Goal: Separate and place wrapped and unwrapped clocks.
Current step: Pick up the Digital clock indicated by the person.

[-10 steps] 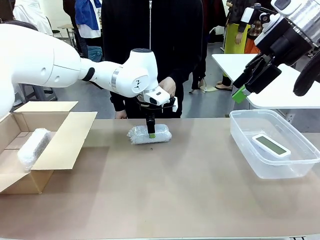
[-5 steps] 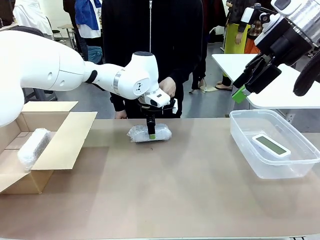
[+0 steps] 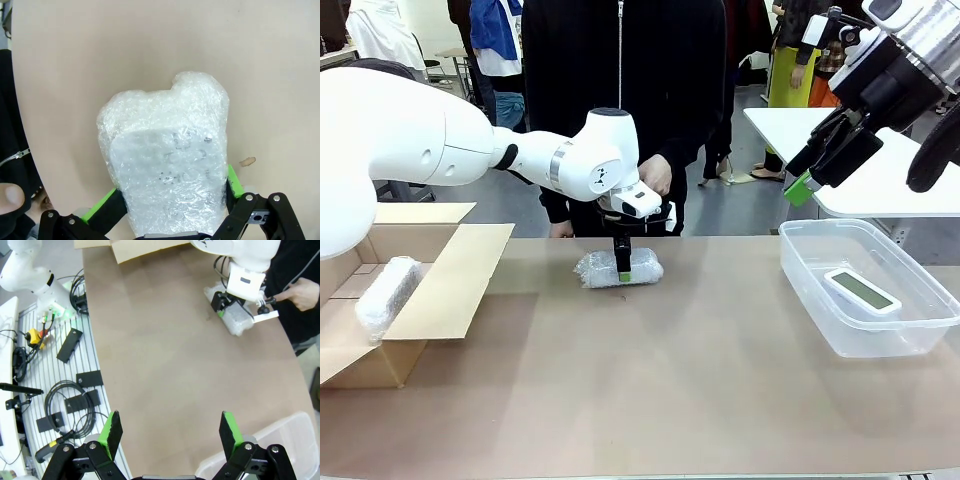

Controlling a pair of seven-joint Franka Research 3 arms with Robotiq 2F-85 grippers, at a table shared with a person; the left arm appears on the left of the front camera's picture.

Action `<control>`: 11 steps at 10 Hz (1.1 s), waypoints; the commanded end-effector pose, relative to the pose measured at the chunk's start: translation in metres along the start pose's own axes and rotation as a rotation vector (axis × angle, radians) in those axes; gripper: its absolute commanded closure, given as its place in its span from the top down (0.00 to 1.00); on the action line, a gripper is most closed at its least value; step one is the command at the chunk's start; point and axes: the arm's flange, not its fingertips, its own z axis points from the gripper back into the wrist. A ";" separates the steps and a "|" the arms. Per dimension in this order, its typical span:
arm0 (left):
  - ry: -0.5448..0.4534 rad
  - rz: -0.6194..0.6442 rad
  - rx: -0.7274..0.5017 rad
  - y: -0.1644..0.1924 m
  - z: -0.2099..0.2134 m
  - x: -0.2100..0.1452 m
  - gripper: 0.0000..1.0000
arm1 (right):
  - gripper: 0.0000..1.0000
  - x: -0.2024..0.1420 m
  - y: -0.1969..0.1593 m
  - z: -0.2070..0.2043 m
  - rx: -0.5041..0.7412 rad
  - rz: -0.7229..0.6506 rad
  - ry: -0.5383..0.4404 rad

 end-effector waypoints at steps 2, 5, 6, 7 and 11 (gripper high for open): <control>0.025 0.000 -0.055 0.007 0.001 0.007 0.81 | 1.00 0.000 -0.001 -0.001 0.012 0.006 -0.014; 0.020 0.010 -0.045 0.006 0.010 0.006 0.77 | 1.00 0.000 -0.001 -0.001 0.012 0.006 -0.014; 0.017 0.011 -0.045 0.005 0.013 0.006 0.44 | 1.00 0.000 -0.001 -0.001 0.012 0.006 -0.014; 0.011 0.009 -0.059 0.003 0.015 0.007 0.58 | 1.00 0.000 -0.001 -0.001 0.012 0.006 -0.014; -0.029 0.041 -0.029 -0.012 0.053 -0.001 0.06 | 1.00 0.000 -0.001 -0.001 0.012 0.006 -0.014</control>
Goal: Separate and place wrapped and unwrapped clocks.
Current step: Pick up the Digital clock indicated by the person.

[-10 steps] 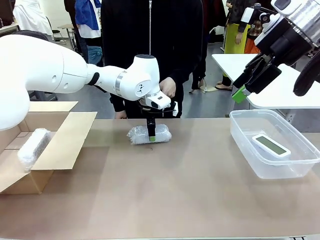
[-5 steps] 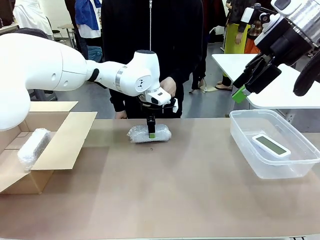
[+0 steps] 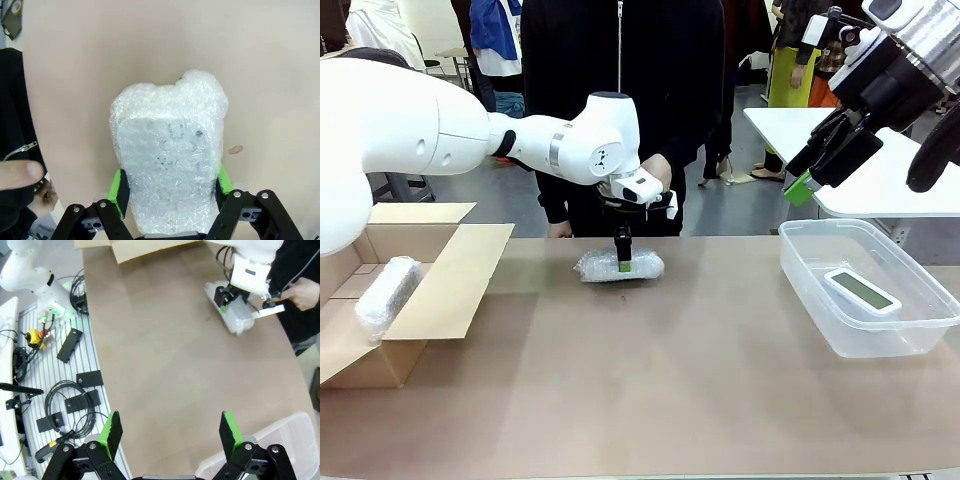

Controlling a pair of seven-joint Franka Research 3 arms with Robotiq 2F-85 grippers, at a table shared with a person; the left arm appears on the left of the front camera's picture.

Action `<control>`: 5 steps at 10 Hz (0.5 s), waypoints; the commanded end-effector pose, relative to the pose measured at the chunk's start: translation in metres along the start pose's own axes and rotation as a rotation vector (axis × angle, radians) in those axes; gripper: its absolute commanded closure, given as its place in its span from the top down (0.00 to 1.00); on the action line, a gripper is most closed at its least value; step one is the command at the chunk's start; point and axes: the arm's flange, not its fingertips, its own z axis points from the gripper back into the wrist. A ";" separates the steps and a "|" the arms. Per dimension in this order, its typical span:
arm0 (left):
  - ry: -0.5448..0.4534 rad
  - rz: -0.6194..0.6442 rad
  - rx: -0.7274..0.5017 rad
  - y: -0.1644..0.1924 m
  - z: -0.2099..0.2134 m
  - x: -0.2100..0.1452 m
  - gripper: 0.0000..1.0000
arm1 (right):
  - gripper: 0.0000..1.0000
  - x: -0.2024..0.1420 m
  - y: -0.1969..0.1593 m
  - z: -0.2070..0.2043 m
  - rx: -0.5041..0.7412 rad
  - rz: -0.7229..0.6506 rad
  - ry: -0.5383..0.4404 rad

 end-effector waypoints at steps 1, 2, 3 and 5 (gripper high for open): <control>-0.051 0.030 0.021 -0.021 0.044 -0.010 0.06 | 1.00 0.000 -0.001 -0.001 0.012 0.006 -0.014; -0.071 0.023 0.019 -0.034 0.067 -0.017 0.06 | 1.00 0.000 -0.001 -0.001 0.012 0.006 -0.014; -0.080 0.035 0.009 -0.050 0.089 -0.023 0.06 | 1.00 0.000 -0.001 -0.001 0.012 0.006 -0.014; -0.061 0.044 0.039 -0.075 0.124 -0.034 0.06 | 1.00 0.000 -0.001 -0.001 0.012 0.006 -0.014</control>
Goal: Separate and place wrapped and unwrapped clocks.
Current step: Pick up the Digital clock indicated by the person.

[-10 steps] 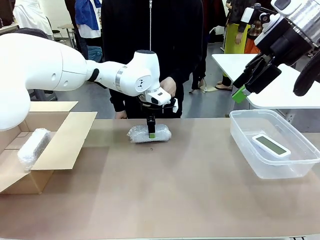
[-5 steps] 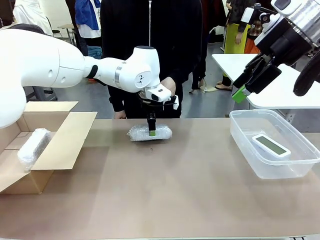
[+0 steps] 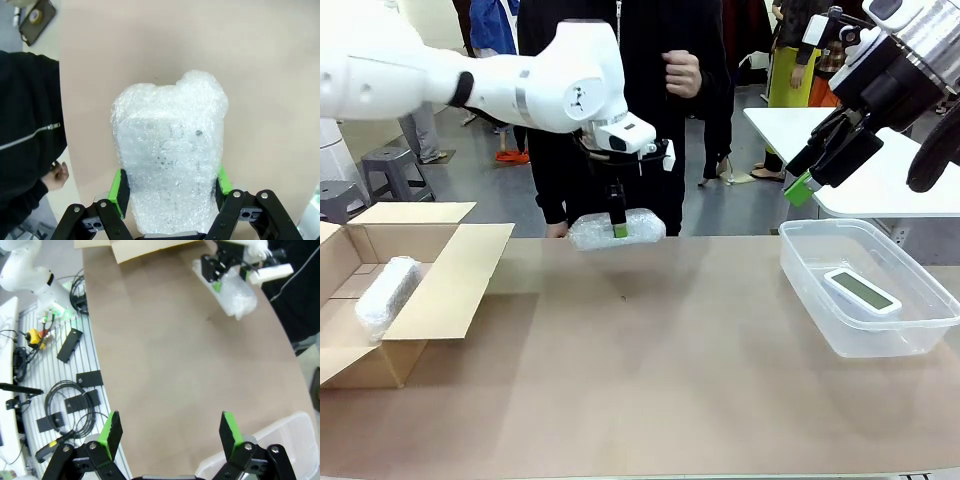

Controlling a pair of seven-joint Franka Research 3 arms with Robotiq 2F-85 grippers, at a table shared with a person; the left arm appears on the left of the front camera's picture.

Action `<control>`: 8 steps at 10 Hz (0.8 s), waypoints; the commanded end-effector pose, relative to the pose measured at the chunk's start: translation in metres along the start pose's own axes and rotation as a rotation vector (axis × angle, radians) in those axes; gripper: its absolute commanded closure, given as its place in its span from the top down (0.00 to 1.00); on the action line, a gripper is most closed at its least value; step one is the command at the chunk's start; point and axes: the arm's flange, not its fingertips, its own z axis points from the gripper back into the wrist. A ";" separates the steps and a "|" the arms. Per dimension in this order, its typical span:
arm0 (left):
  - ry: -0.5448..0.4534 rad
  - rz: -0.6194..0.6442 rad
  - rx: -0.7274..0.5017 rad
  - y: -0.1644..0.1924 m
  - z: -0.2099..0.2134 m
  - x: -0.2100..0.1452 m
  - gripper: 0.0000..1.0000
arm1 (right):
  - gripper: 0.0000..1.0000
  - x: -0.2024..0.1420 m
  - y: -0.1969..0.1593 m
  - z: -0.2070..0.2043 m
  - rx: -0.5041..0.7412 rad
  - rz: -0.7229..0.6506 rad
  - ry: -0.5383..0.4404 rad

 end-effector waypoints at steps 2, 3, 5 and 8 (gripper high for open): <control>-0.004 0.023 -0.005 -0.043 0.046 -0.030 0.06 | 1.00 0.000 -0.001 -0.001 0.012 0.007 -0.014; -0.016 0.038 0.002 -0.050 0.059 -0.036 0.06 | 1.00 0.000 -0.001 -0.001 0.012 0.007 -0.014; -0.095 0.076 0.019 -0.069 0.078 -0.046 0.06 | 1.00 0.000 -0.001 -0.001 0.012 0.007 -0.014; -0.038 0.045 0.008 -0.055 0.081 -0.029 0.06 | 1.00 0.000 -0.001 -0.001 0.012 0.007 -0.014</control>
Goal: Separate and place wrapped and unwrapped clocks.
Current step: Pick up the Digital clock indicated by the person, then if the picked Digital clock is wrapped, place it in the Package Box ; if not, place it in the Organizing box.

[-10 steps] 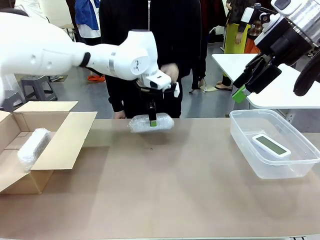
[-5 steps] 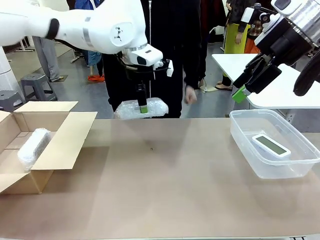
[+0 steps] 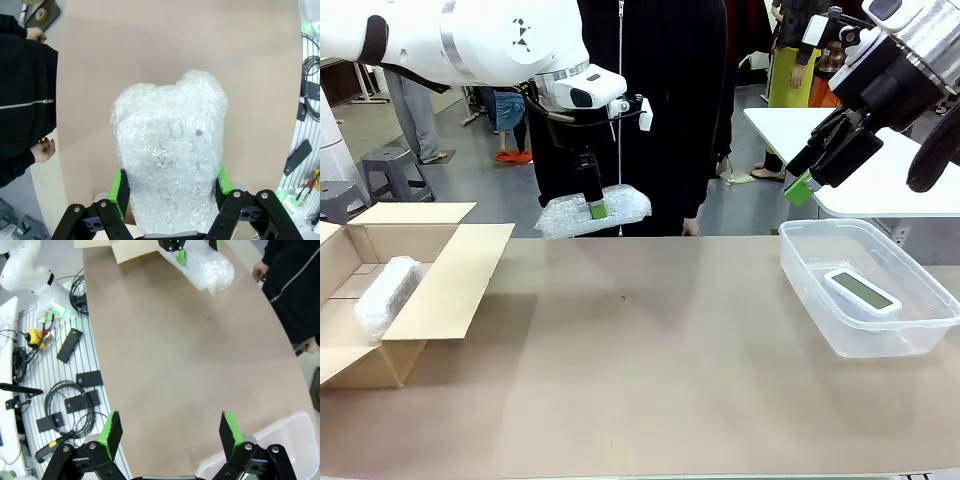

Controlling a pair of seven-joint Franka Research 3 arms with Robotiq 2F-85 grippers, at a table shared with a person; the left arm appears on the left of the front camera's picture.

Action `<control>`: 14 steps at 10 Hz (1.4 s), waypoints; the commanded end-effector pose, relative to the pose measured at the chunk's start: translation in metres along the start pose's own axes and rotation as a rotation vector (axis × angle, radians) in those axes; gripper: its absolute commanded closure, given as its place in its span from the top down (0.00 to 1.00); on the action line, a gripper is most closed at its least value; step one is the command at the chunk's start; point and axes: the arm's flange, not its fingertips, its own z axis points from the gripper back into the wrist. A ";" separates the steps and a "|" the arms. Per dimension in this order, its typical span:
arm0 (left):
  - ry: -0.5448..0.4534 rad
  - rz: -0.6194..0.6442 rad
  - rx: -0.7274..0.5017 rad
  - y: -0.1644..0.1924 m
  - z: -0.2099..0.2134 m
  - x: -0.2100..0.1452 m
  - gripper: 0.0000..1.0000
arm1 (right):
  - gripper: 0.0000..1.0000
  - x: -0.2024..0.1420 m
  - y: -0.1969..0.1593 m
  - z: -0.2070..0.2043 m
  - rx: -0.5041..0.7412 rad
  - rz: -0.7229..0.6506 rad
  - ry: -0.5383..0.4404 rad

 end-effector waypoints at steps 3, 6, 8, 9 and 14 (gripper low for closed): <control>0.020 -0.031 0.020 0.003 0.001 0.006 0.06 | 1.00 0.000 -0.001 -0.001 0.012 0.007 -0.014; 0.020 -0.031 0.020 0.003 0.001 0.006 0.06 | 1.00 0.000 -0.001 -0.001 0.012 0.007 -0.014; 0.020 -0.031 0.020 0.003 0.001 0.006 0.06 | 1.00 0.000 -0.001 -0.001 0.012 0.007 -0.014; 0.020 -0.031 0.020 0.003 0.001 0.006 0.06 | 1.00 0.000 -0.001 -0.001 0.012 0.007 -0.014; 0.010 -0.017 0.008 0.002 -0.003 0.005 0.81 | 1.00 0.000 -0.001 -0.001 0.012 0.007 -0.014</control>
